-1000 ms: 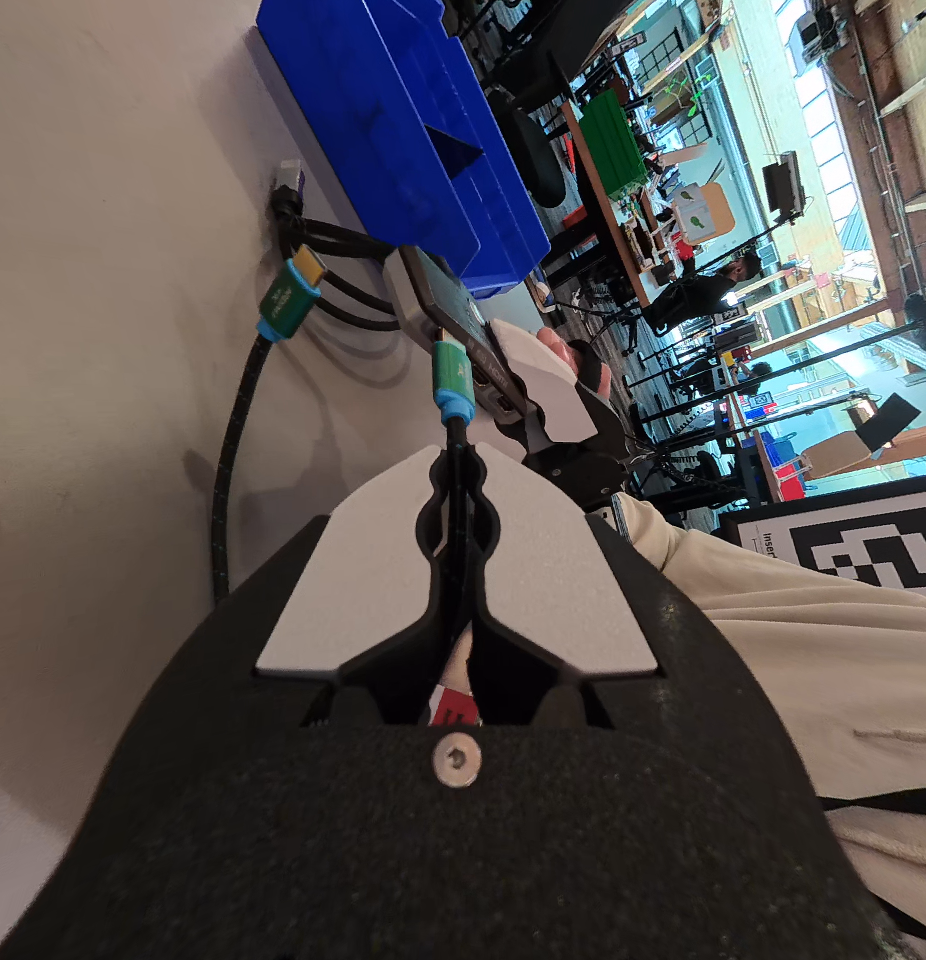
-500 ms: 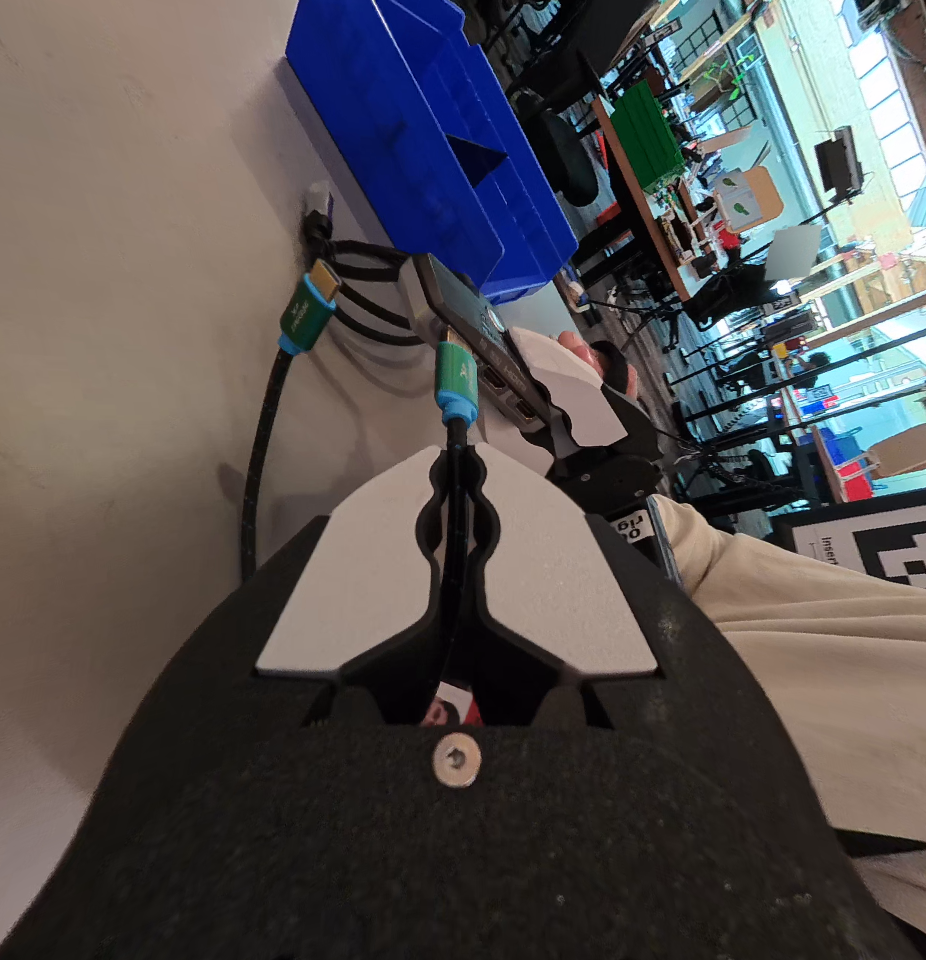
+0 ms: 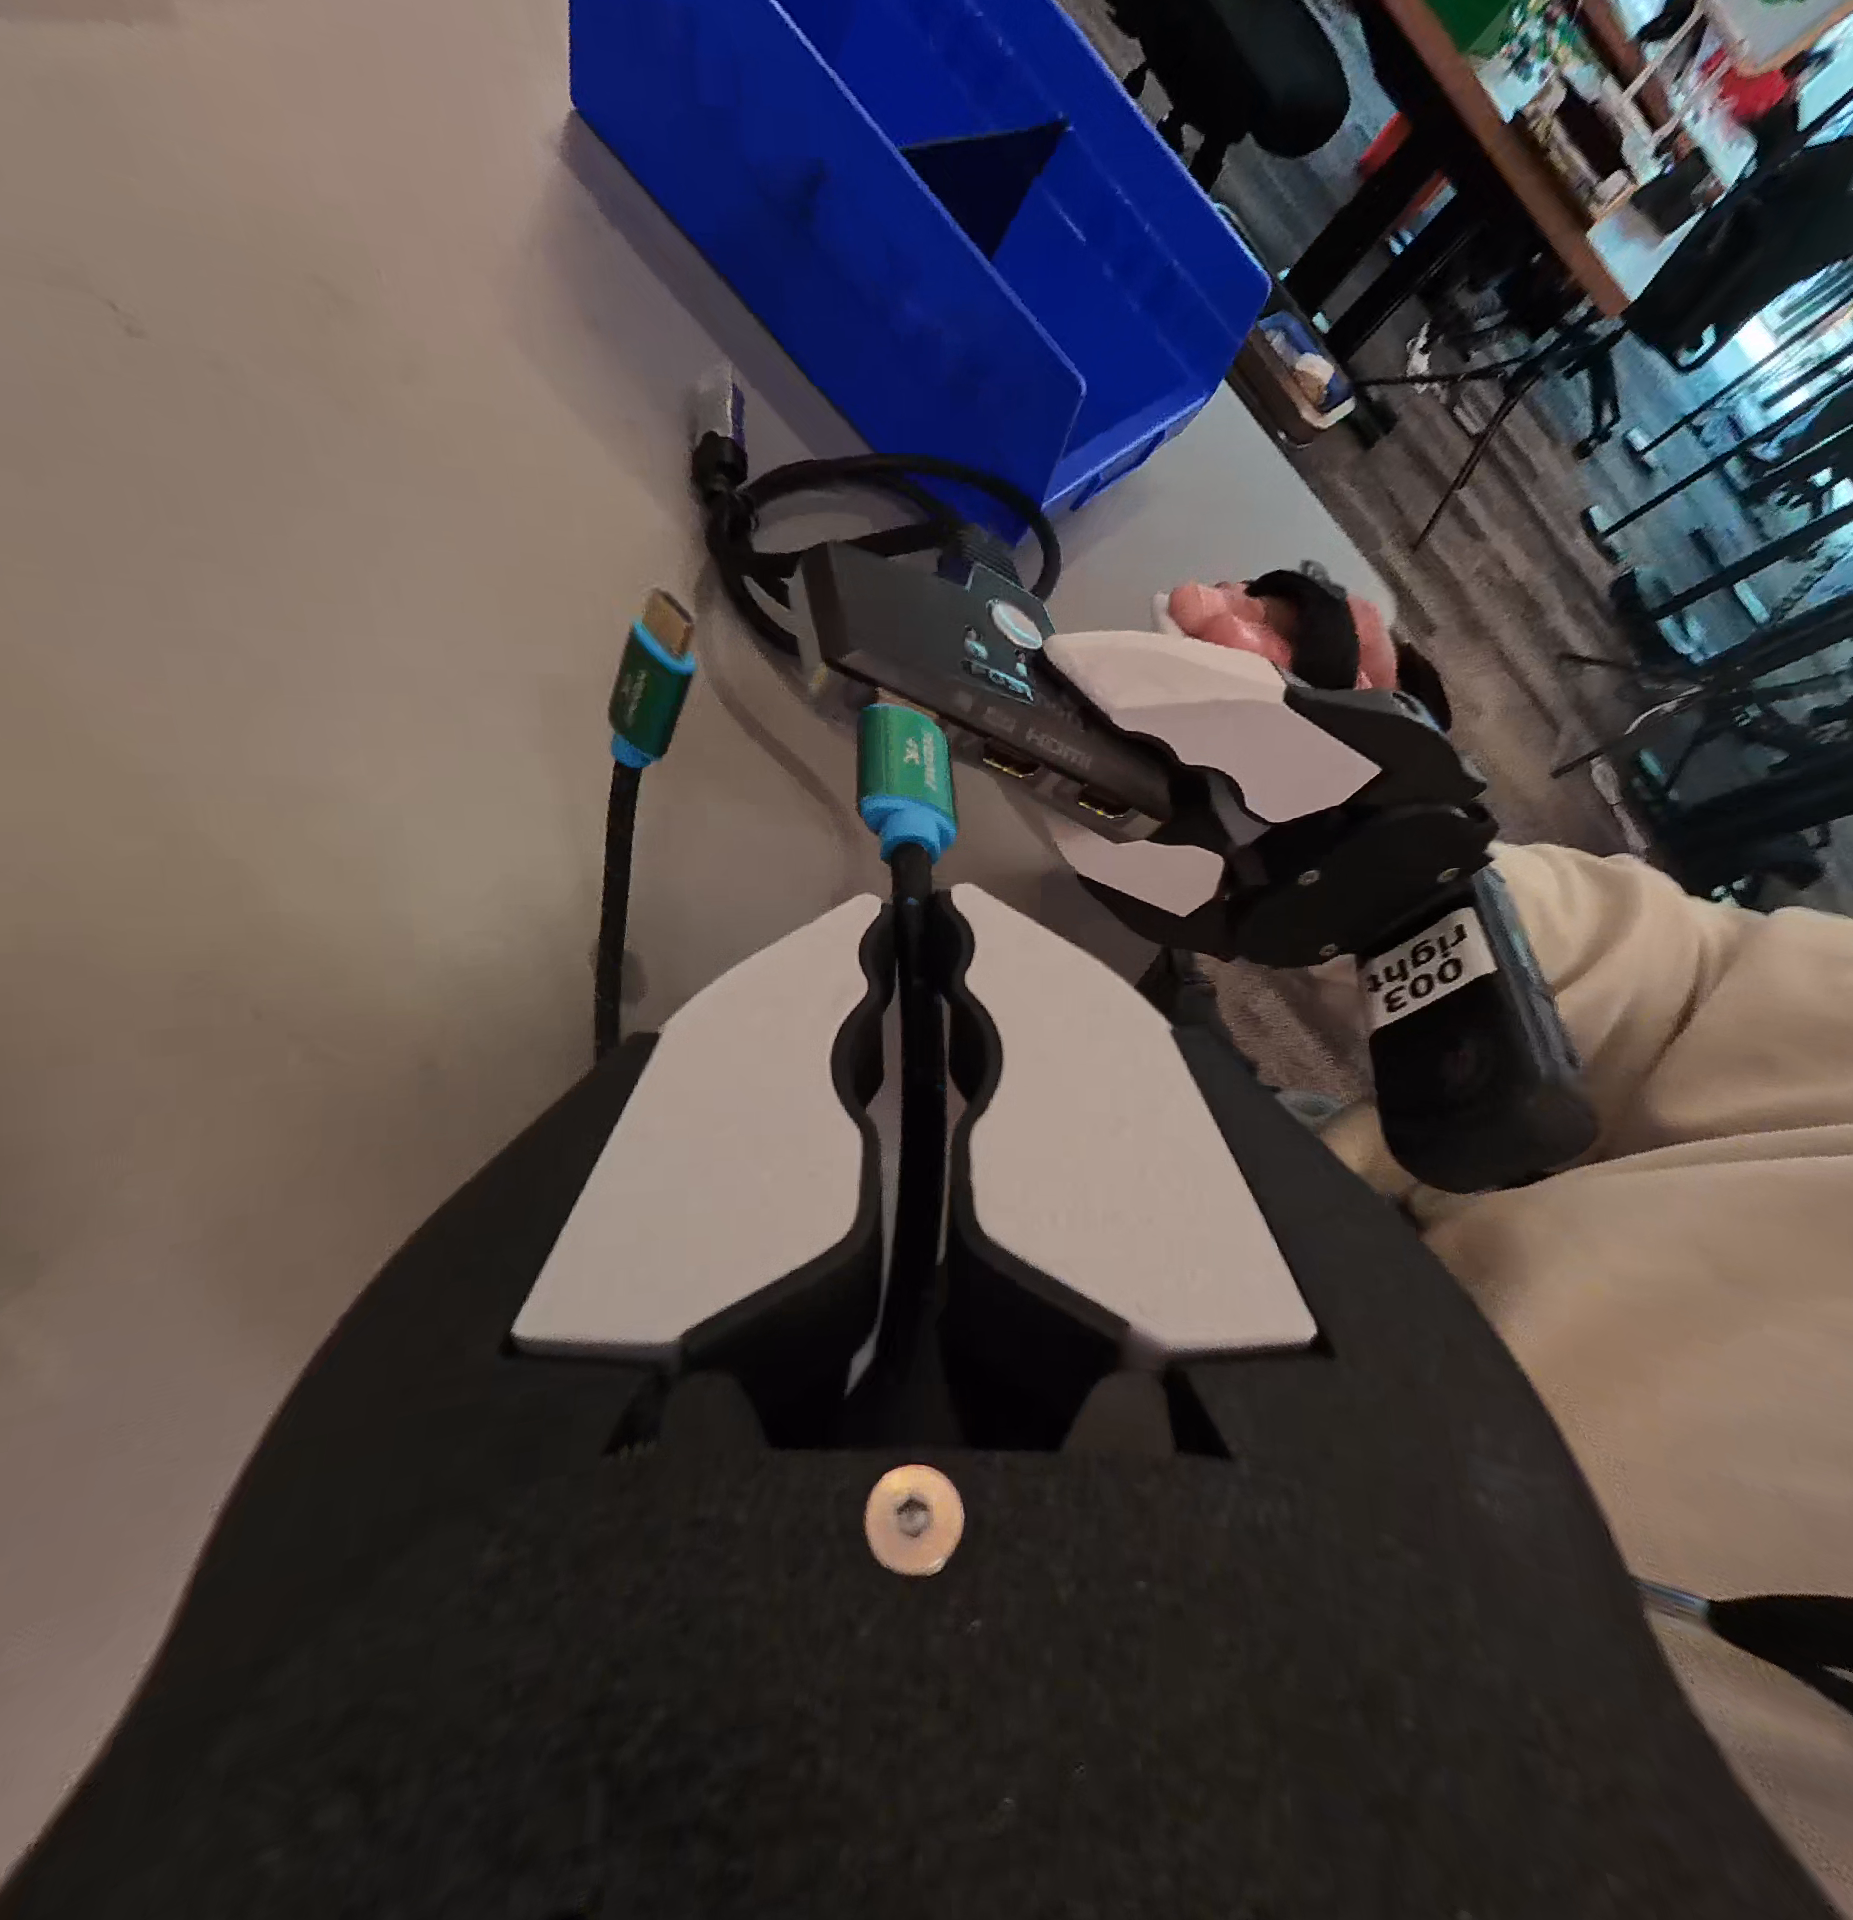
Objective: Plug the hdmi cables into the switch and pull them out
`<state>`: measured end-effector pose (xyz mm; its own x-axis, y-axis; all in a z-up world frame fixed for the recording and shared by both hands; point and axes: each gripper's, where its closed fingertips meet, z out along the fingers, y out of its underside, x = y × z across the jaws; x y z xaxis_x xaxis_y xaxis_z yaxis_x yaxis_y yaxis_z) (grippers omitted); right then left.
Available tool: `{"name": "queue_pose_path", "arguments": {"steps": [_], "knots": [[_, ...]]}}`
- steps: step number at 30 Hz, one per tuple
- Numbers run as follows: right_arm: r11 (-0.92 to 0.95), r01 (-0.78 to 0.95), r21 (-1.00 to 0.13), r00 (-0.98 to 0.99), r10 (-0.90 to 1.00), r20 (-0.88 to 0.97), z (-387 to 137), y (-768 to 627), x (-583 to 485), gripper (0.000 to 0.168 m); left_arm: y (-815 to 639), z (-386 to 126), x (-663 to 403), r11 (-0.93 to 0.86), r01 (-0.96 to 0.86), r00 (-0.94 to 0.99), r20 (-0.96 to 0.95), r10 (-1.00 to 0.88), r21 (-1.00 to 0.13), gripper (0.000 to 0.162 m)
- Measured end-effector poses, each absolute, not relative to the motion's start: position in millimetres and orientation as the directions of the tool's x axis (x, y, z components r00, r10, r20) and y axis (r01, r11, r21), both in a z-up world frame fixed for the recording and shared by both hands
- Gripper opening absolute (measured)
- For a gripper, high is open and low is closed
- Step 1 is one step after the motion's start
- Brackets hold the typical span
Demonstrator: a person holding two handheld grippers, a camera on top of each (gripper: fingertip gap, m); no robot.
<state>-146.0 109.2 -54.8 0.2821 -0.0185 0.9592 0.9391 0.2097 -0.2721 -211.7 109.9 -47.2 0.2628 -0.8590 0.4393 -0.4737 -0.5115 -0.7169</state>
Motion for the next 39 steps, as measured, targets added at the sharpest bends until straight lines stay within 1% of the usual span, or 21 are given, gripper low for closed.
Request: {"name": "queue_pose_path", "arguments": {"steps": [5,8,14,17,20,21,23,24,26,28,30,34,37,39], "knots": [[0.235,0.923,-0.306,0.316,-0.007,0.949,-53.0,106.2,-150.7,0.021,111.5,-47.9,-208.8,-0.301,-0.506,0.242,0.202,-0.949,-0.808,0.007],[0.254,0.908,-0.334,0.342,0.017,0.94,-53.1,105.6,-151.2,0.021,111.5,-49.0,-208.8,-0.239,-0.521,0.224,0.139,-0.965,-0.82,0.007],[0.273,0.888,-0.371,0.37,0.059,0.927,-53.4,104.6,-156.8,0.02,114.1,-49.2,-210.3,-0.27,-0.499,0.194,0.197,-0.961,-0.823,0.007],[0.249,0.886,-0.39,0.381,0.088,0.921,-56.4,112.5,-156.6,0.021,119.3,-47.7,-211.8,-0.278,-0.475,0.26,0.169,-0.951,-0.835,0.007],[0.21,0.895,-0.394,0.386,0.079,0.919,-54.8,117.8,-157.4,0.021,120.7,-43.2,-213.8,-0.335,-0.444,0.293,0.219,-0.931,-0.831,0.007],[0.194,0.899,-0.392,0.381,0.096,0.92,-56.2,119.6,-158.0,0.023,120.4,-42.4,-214.6,-0.351,-0.443,0.299,0.233,-0.926,-0.825,0.007],[0.147,0.9,-0.41,0.394,0.13,0.91,-59.6,124.5,-157.8,0.035,116.4,-39.6,-213.3,-0.354,-0.446,0.293,0.24,-0.925,-0.822,0.006],[0.131,0.897,-0.422,0.404,0.141,0.904,-60.0,126.3,-158.1,0.037,114.1,-39.4,-212.2,-0.344,-0.455,0.294,0.226,-0.929,-0.822,0.006],[0.111,0.907,-0.406,0.387,0.159,0.908,-63.1,128.4,-159.4,0.036,112.1,-39.4,-211.1,-0.328,-0.466,0.316,0.192,-0.929,-0.822,0.007],[0.093,0.933,-0.346,0.333,0.131,0.934,-63.8,130.2,-157.5,0.032,110.5,-41.4,-211.2,-0.332,-0.476,0.329,0.185,-0.926,-0.815,0.007],[0.066,0.945,-0.321,0.315,0.09,0.945,-61.2,129.9,-154.0,0.026,109.0,-42.9,-211.0,-0.342,-0.473,0.328,0.198,-0.924,-0.812,0.007],[0.094,0.928,-0.361,0.354,0.075,0.932,-52.0,122.1,-150.5,0.021,101.2,-40.8,-208.7,-0.349,-0.456,0.287,0.235,-0.929,-0.819,0.007],[0.108,0.911,-0.397,0.389,0.091,0.917,-52.7,118.7,-149.8,0.021,99.1,-42.2,-207.0,-0.294,-0.492,0.279,0.172,-0.945,-0.819,0.007],[0.126,0.911,-0.393,0.383,0.093,0.919,-52.7,116.2,-149.4,0.021,96.8,-43.0,-206.5,-0.27,-0.52,0.261,0.15,-0.953,-0.811,0.007]]}}
